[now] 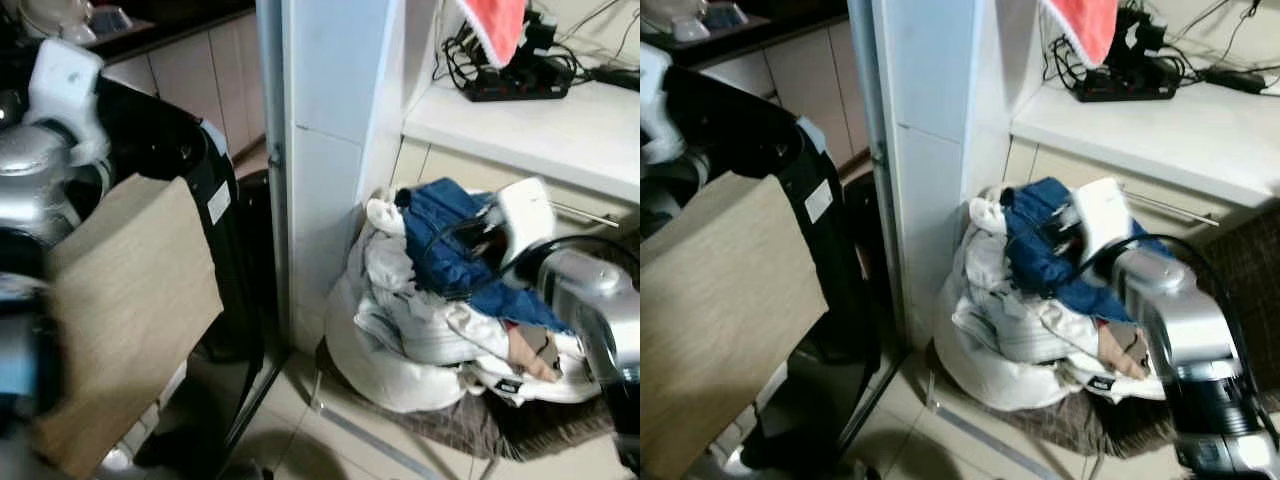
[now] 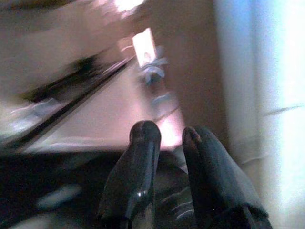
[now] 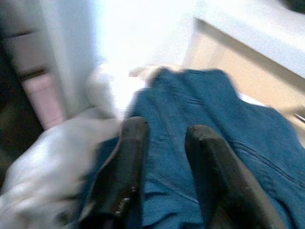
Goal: Clothes washing
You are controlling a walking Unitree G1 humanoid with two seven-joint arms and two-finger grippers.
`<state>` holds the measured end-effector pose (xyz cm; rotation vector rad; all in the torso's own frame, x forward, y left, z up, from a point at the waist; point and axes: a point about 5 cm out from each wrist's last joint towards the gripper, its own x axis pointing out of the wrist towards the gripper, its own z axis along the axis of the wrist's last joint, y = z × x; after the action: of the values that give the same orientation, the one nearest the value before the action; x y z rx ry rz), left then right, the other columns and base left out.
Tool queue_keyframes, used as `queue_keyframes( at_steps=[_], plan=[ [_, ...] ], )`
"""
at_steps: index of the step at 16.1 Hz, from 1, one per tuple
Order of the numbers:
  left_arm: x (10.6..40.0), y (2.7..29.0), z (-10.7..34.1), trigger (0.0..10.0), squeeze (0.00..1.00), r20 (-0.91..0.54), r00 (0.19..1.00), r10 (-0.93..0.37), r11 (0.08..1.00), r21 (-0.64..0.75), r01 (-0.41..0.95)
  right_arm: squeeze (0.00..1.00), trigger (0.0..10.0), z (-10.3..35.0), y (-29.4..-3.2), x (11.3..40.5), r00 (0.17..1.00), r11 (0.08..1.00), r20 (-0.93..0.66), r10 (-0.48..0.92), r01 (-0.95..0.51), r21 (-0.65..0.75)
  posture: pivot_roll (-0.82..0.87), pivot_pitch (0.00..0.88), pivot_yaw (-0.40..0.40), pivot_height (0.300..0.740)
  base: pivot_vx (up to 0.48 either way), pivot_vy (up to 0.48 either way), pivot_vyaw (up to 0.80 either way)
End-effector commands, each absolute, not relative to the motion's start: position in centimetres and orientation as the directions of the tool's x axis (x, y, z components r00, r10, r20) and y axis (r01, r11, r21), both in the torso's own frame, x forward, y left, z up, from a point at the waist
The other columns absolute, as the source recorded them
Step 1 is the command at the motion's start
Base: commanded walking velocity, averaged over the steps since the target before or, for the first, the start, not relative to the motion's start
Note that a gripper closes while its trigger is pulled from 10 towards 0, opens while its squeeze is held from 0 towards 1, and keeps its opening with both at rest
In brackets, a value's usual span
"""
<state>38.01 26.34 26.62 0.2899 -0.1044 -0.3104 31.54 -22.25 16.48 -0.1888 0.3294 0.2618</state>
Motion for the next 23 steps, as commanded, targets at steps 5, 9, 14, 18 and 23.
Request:
queue_keyframes(
  at_steps=[5,9,14,18,23],
  plan=[
    [35.0,14.9,22.7,10.0,0.0,0.055,0.65,-0.758,0.652,0.121,0.749,1.0,10.0,14.3,-24.3,33.7,0.922,0.982,-0.359,0.148,-0.181,-0.06,-0.14,0.0,0.044,0.74,0.0,0.0,0.0],
    [32.4,11.0,21.0,10.0,0.0,-0.004,0.557,-0.83,0.555,0.091,0.827,1.0,10.0,12.3,-25.2,35.2,0.893,0.98,-0.436,0.11,-0.17,-0.1,-0.12,0.0,0.044,0.74,0.0,0.0,0.0],
    [30.3,11.0,19.6,10.0,0.0,-0.098,0.537,-0.838,0.533,0.067,0.844,1.0,10.0,10.9,-26.7,35.3,0.838,0.936,-0.543,0.059,-0.236,-0.262,-0.09,0.0,0.045,0.74,0.0,0.0,0.0],
    [28.7,10.9,18.7,10.0,0.0,-0.177,0.463,-0.868,0.465,0.033,0.885,0.98,10.0,9.8,-27.3,34.7,0.77,0.876,-0.634,0.064,-0.348,-0.335,-0.08,0.0,0.05,0.74,0.0,0.0,0.0],
    [27.8,10.4,18.6,10.0,0.0,-0.213,0.405,-0.889,0.415,-0.003,0.91,0.0,3.8,8.8,-28.2,33.9,0.735,0.901,-0.678,0.01,-0.301,-0.313,-0.09,0.0,0.05,0.74,0.0,0.0,0.0]
  ],
)
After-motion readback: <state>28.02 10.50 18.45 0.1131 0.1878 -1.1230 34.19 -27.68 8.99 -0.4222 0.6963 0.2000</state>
